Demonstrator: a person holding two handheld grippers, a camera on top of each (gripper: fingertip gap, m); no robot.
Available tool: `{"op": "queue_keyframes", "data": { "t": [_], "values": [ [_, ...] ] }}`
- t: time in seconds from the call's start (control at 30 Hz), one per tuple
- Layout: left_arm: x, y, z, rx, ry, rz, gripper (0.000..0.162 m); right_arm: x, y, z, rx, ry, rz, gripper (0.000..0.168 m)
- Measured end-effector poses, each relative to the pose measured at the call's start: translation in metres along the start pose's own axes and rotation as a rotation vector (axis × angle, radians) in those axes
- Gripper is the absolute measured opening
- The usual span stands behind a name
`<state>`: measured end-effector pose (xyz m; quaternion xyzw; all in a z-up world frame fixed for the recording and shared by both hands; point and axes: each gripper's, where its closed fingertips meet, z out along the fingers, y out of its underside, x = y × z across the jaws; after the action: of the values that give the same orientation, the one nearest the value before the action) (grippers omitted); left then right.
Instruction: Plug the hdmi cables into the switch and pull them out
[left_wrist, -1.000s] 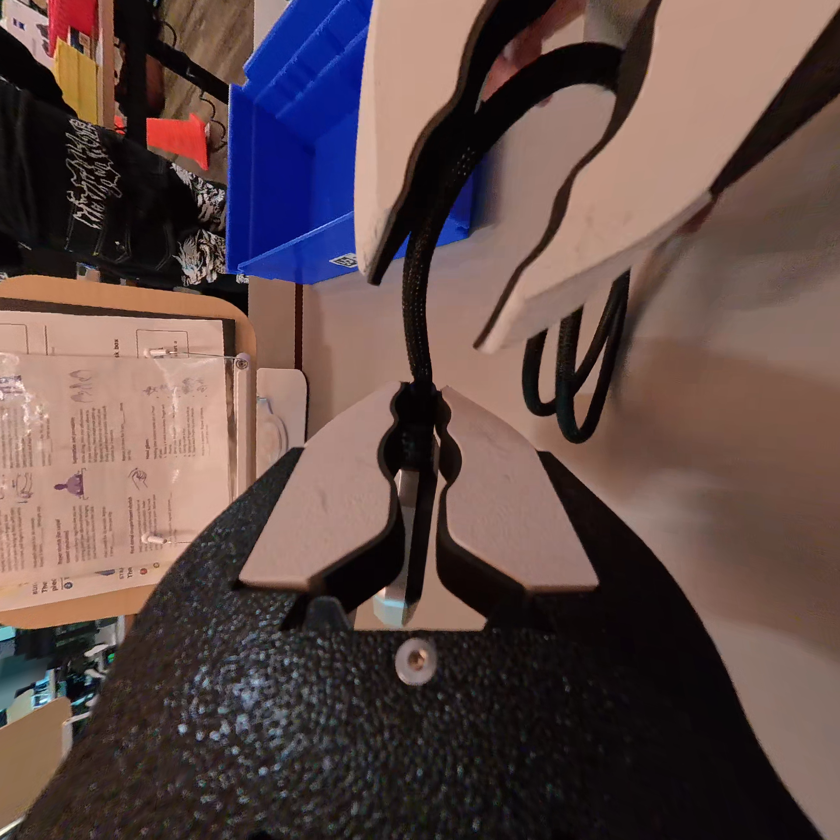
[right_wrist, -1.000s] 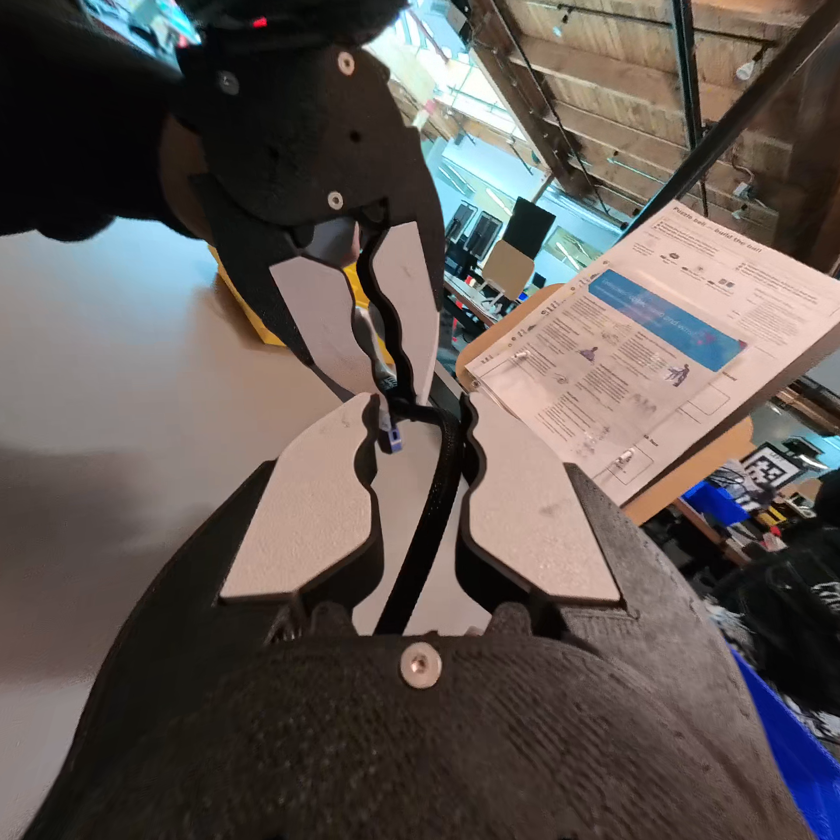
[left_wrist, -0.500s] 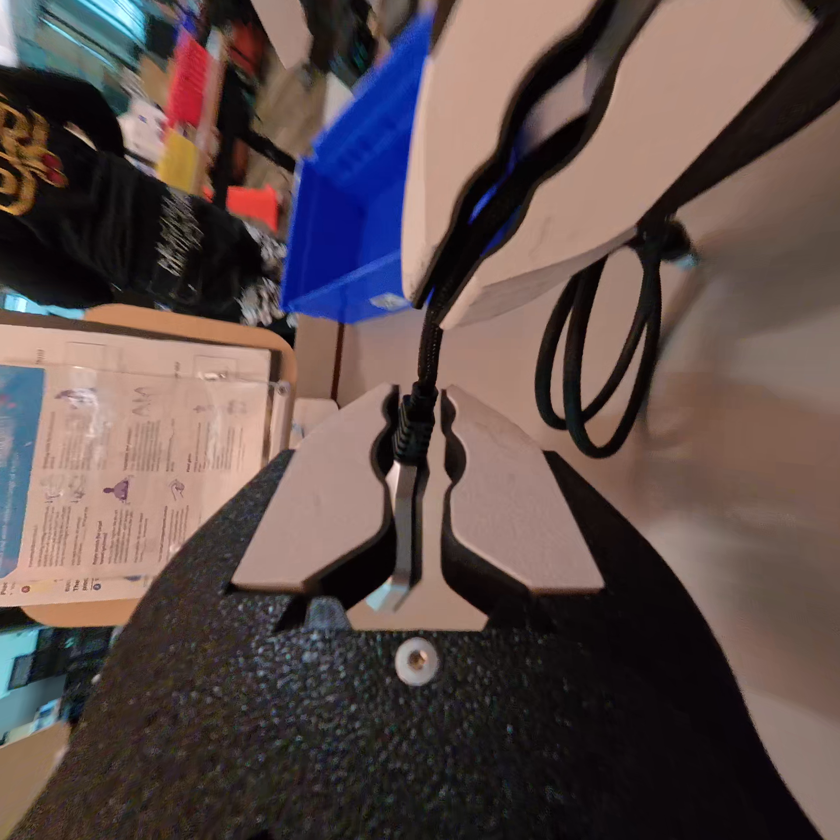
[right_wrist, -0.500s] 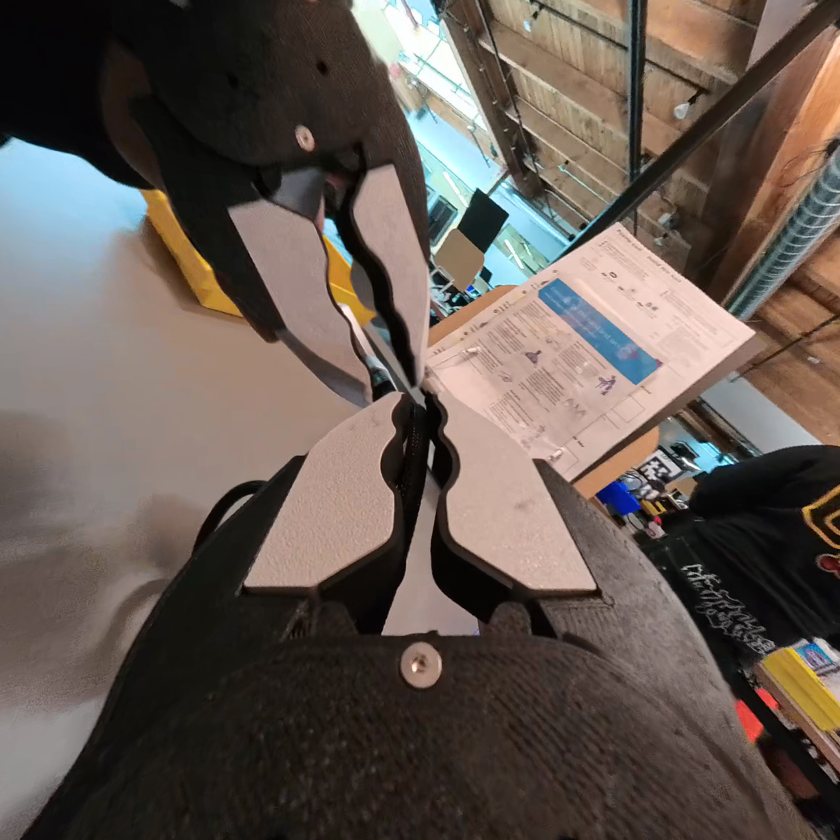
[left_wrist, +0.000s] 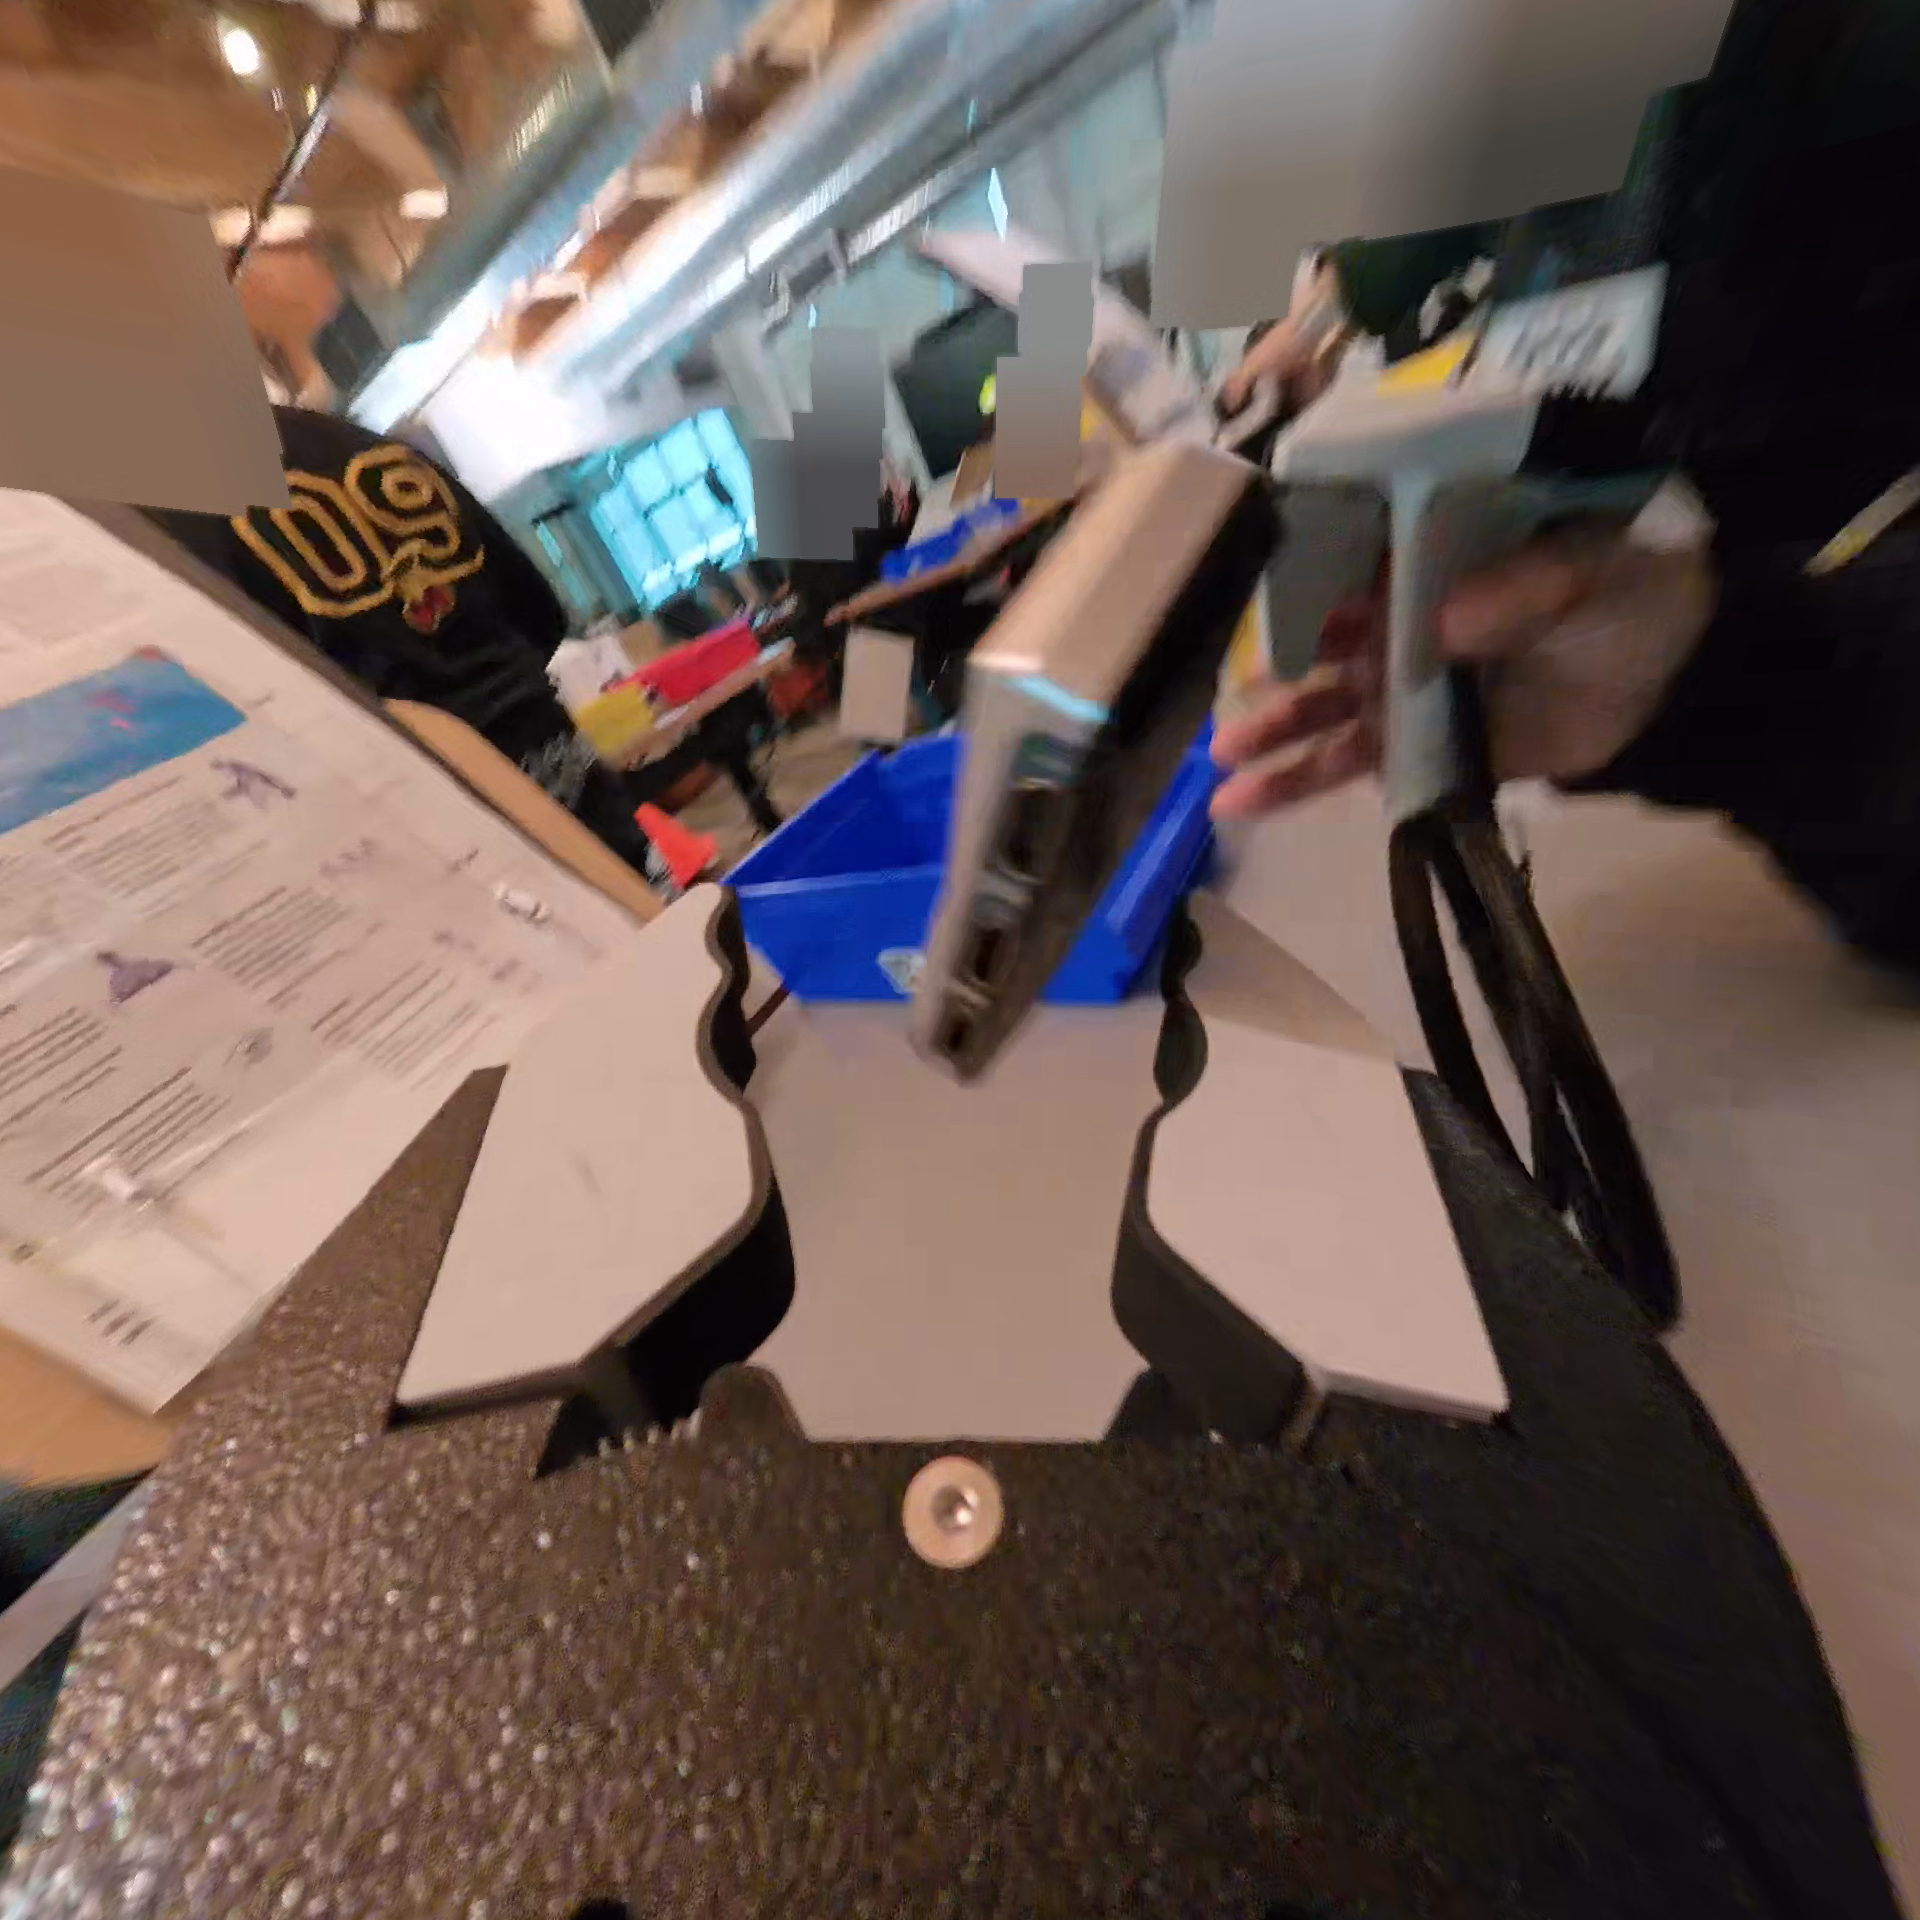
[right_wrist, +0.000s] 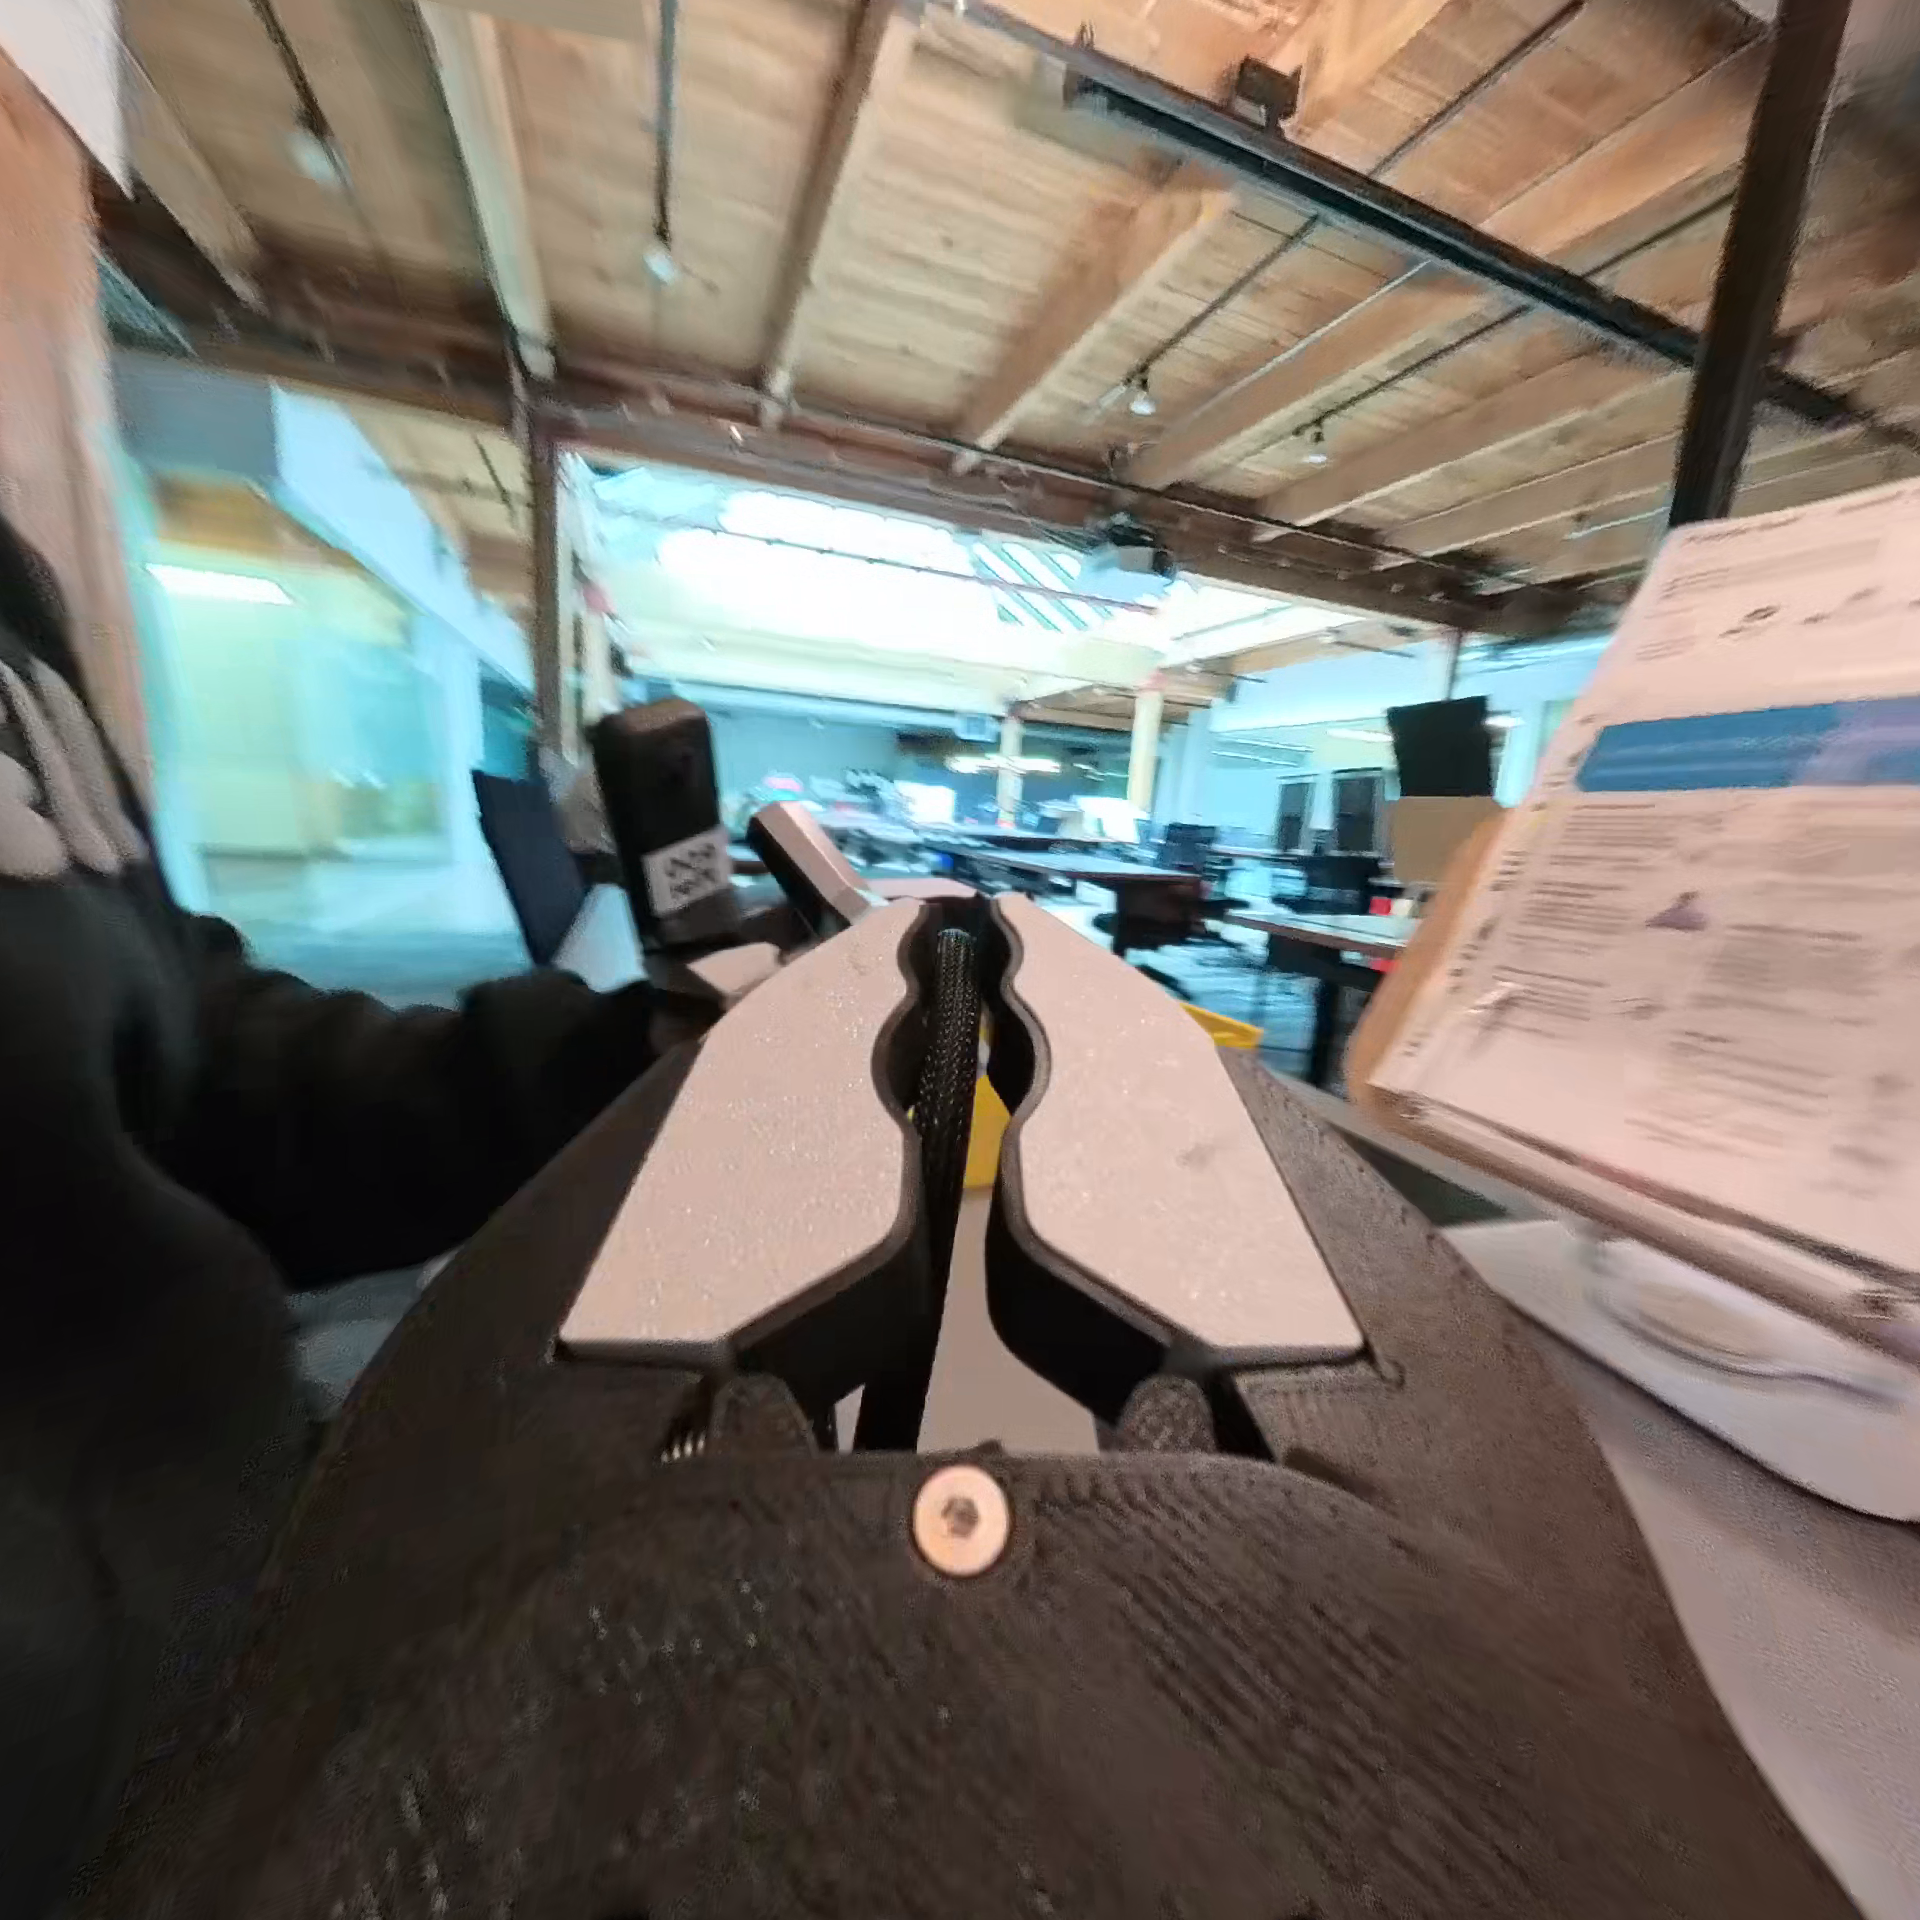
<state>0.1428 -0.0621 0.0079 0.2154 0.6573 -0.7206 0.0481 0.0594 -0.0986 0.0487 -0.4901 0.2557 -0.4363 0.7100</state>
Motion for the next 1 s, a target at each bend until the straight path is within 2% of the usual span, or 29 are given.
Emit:
{"op": "queue_keyframes", "data": {
  "t": [0.03,0.1,0.2,0.27,0.3,0.37,0.4,0.43,0.47,0.53,0.6,0.63,0.73,0.8,0.87,0.93,1.0],
  "values": [
    [0.005,-0.006,-0.002,0.038,0.057,-0.037,0.065,-0.001,0.001,0.001,0.012,-0.027,0.065,0.008],
    [0.018,-0.012,-0.005,0.069,0.186,-0.107,0.033,0.006,0.005,0.001,0.029,-0.012,0.153,0.007],
    [0.026,-0.013,-0.009,0.049,0.261,-0.178,0.023,0.013,0.016,-0.001,0.014,-0.007,0.219,0.008],
    [0.027,-0.005,-0.007,-0.022,0.281,-0.257,0.022,0.02,0.028,-0.005,-0.033,0.033,0.131,0.009],
    [0.027,-0.001,-0.006,-0.058,0.289,-0.33,0.022,0.025,0.034,-0.007,-0.076,0.078,0.041,0.014],
    [0.026,0.006,-0.002,-0.124,0.296,-0.552,0.022,0.026,0.047,-0.009,-0.219,0.116,-0.159,0.047],
    [0.024,0.009,0.0,-0.145,0.296,-0.666,0.021,0.022,0.055,-0.01,-0.298,0.091,-0.232,0.051],
    [0.022,0.011,0.001,-0.152,0.29,-0.763,0.021,0.02,0.062,-0.01,-0.353,0.082,-0.291,0.064],
    [0.02,0.012,0.002,-0.153,0.29,-0.862,0.021,0.021,0.067,-0.01,-0.385,0.089,-0.337,0.07],
    [0.02,0.016,0.004,-0.183,0.3,-1.056,0.021,0.023,0.065,-0.009,-0.403,0.134,-0.477,0.065],
    [0.026,0.024,0.006,-0.238,0.345,-1.156,0.021,0.022,0.047,-0.007,-0.359,0.19,-0.659,0.062],
    [0.027,0.027,0.007,-0.249,0.352,-1.19,0.021,0.016,0.044,-0.006,-0.358,0.162,-0.695,0.059],
    [0.038,0.024,0.008,-0.269,0.466,-1.302,0.021,0.005,0.065,-0.008,-0.448,0.042,-0.612,0.059],
    [0.046,0.021,0.012,-0.291,0.509,-1.337,0.021,0.011,0.076,-0.008,-0.479,0.051,-0.626,0.055],
    [0.054,0.022,0.016,-0.326,0.546,-1.335,0.021,0.003,0.078,-0.004,-0.434,0.012,-0.597,0.048],
    [0.056,0.019,0.022,-0.294,0.565,-1.383,0.021,-0.005,0.079,0.001,-0.358,-0.046,-0.539,0.039],
    [0.05,0.024,0.026,-0.264,0.525,-1.417,0.021,0.002,0.085,0.002,-0.341,-0.019,-0.515,0.036]
  ]
}}
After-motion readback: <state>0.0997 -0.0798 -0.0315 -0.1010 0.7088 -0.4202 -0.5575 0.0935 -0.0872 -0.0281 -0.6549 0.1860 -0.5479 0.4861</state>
